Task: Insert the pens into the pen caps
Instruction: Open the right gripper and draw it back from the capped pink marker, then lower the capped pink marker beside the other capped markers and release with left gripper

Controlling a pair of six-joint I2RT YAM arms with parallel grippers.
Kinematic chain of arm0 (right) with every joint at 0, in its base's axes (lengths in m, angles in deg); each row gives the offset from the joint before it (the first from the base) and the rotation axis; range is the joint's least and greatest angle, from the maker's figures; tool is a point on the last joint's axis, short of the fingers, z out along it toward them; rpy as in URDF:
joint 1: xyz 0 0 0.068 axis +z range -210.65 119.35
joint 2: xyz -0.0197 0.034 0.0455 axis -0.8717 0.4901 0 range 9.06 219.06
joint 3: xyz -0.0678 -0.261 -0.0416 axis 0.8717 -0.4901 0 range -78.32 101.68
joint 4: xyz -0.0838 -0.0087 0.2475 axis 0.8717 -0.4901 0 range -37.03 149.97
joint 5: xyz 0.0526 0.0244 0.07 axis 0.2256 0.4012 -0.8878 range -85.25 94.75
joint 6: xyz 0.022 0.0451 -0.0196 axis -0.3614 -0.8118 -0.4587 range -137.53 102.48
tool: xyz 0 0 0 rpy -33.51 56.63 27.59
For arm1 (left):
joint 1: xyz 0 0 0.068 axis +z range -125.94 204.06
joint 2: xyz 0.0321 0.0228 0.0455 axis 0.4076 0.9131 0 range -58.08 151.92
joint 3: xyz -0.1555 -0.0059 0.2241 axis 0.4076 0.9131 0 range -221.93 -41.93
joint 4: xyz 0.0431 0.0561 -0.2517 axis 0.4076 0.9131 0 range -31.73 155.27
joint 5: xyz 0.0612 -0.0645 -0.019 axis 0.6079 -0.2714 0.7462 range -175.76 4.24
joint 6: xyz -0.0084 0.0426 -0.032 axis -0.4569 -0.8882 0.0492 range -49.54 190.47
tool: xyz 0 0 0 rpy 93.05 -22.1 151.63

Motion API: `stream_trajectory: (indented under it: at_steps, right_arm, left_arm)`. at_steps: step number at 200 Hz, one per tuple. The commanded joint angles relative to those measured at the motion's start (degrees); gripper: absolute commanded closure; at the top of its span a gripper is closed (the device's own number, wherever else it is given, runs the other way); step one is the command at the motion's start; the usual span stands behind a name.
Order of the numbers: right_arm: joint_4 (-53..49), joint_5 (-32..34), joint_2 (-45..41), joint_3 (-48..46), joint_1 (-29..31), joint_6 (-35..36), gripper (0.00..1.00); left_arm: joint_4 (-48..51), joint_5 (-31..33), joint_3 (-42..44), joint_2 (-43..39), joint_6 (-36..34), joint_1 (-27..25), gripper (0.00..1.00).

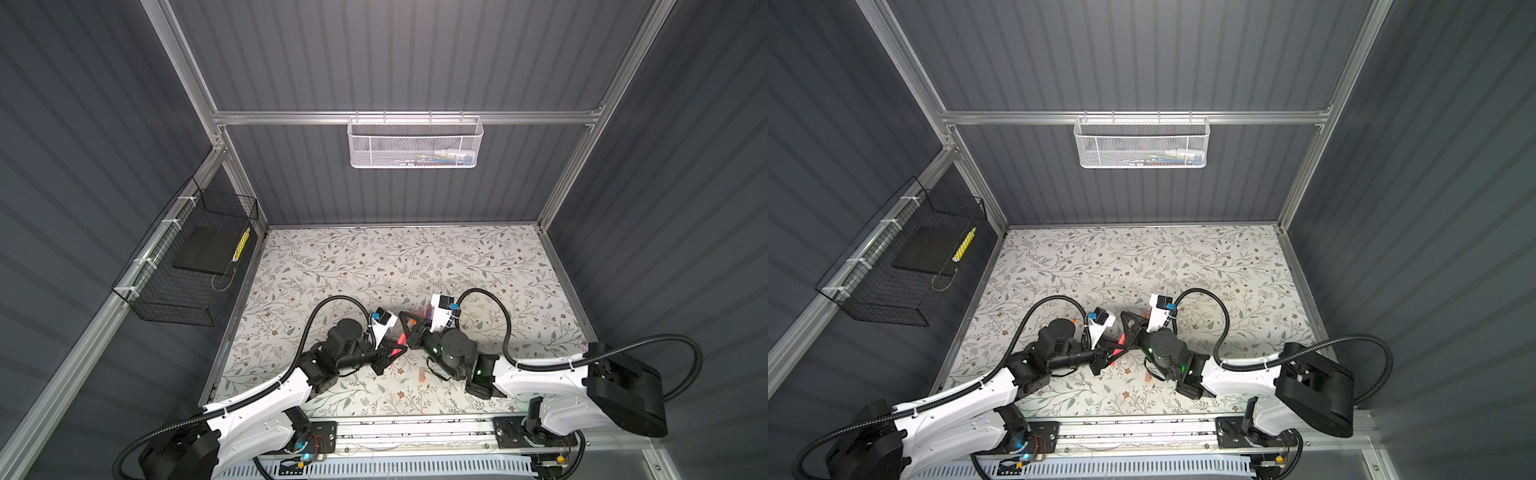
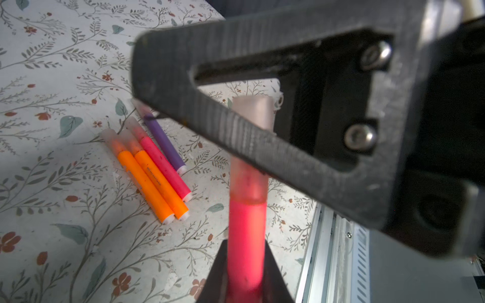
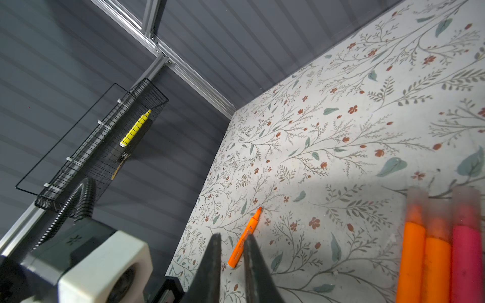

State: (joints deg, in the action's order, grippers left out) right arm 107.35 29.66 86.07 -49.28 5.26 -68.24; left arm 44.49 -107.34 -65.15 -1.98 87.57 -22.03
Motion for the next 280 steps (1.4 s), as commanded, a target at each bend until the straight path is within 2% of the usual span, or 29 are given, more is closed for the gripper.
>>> stream_trajectory:
  at_steps: [1,11,28,40,56,92,128,156,193,220,228,246,280]
  right_arm:
    - [-11.9,-4.1,-3.7,-2.7,3.4,1.8,0.89]
    - [-13.6,-3.6,-5.6,-3.3,1.9,1.6,0.79]
    - [-18.8,-3.3,-9.6,-4.0,-1.4,0.7,0.71]
    - [-22.1,-3.0,-12.3,-4.6,-4.1,0.5,0.62]
    - [-26.4,-2.8,-17.7,-5.6,-8.1,1.2,0.52]
    - [-41.7,-0.8,-27.7,-3.4,-16.0,5.2,0.22]
    - [-49.0,0.0,-32.3,-3.1,-24.6,9.5,0.06]
    - [-51.8,1.8,-34.3,-3.7,-32.6,11.7,0.01]
    - [-52.0,4.2,-36.4,-6.1,-40.7,14.1,0.01]
    - [-51.7,9.3,-36.9,-8.5,-44.1,16.8,0.01]
    - [-52.2,11.4,-36.8,-9.3,-45.0,15.1,0.01]
    - [-49.1,6.8,-37.1,-10.8,-46.5,16.6,0.01]
    - [-49.7,6.3,-37.8,-11.1,-46.5,16.3,0.01]
  left_arm:
    - [-5.7,12.6,-3.7,-3.1,4.6,4.8,1.00]
    - [-4.0,13.6,-3.1,-3.6,5.1,4.8,1.00]
    - [-2.1,14.9,-2.2,-3.0,6.5,4.8,1.00]
    - [-1.8,15.4,-1.6,-1.6,7.7,4.7,1.00]
    - [-2.5,16.1,-0.7,1.1,8.9,4.7,1.00]
    - [-1.7,16.6,-3.2,9.6,10.9,4.4,1.00]
    - [3.7,22.0,-8.3,18.0,12.3,2.0,1.00]
    - [9.9,25.7,-13.3,24.0,13.7,-0.2,1.00]
    - [11.1,27.8,-14.9,27.8,14.7,-1.7,1.00]
    - [13.0,28.3,-16.8,30.5,15.2,-1.7,1.00]
    - [13.3,28.2,-17.5,31.5,15.2,-1.7,1.00]
    - [13.4,27.8,-18.4,33.5,15.3,-1.8,1.00]
    - [13.6,27.6,-19.1,35.2,15.4,-1.7,0.97]
